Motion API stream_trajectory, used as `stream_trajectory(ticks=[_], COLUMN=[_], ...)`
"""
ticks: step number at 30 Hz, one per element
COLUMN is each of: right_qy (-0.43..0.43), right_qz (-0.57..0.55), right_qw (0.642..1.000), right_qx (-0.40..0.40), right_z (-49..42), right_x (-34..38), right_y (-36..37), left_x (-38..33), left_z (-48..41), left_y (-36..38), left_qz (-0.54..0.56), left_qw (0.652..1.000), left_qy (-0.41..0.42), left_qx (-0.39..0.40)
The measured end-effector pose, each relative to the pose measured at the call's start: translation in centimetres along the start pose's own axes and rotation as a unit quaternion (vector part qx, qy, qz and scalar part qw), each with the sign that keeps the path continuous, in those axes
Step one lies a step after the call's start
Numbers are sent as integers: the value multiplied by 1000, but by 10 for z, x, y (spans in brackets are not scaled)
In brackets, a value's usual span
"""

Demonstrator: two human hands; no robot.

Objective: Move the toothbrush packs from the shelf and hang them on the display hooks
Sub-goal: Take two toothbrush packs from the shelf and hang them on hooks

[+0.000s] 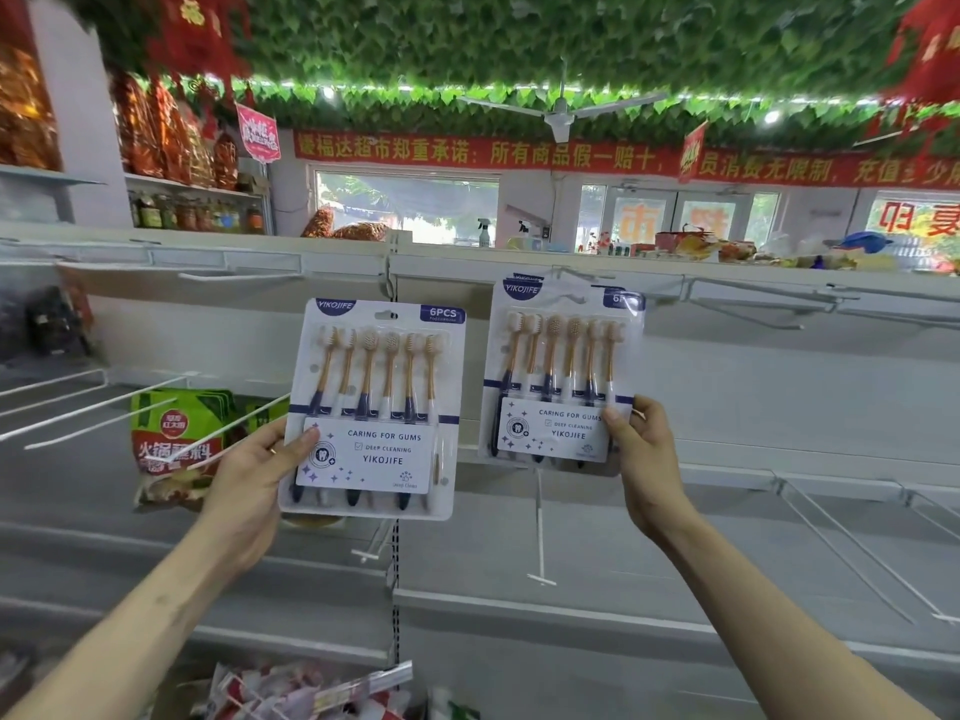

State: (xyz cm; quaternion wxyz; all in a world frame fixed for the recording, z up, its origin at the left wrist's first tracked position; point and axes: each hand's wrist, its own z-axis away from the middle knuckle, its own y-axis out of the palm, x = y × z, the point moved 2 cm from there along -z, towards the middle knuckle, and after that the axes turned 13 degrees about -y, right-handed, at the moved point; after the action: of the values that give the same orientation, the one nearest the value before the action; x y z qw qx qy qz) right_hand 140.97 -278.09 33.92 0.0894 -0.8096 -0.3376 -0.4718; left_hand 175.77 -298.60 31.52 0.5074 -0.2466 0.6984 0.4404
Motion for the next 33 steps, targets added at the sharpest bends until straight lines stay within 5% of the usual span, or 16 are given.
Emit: stream_trajectory(ticks=[16,28,33], right_qy=[42,31,2], right_qz=[38,176,152], right_qw=[998,984,988], right_qx=[28,7,29], right_z=[-66,-49,-11], right_x=[-44,-32,0], right_y=[12,-18,-18], left_x=[6,12,17], left_z=[-4,10,20], left_y=[2,6,26], left_qz=[-21,-6,9], left_qw=[1000,1000,999], left_qy=[-11,-21,-17], left_qx=[-2,17,34])
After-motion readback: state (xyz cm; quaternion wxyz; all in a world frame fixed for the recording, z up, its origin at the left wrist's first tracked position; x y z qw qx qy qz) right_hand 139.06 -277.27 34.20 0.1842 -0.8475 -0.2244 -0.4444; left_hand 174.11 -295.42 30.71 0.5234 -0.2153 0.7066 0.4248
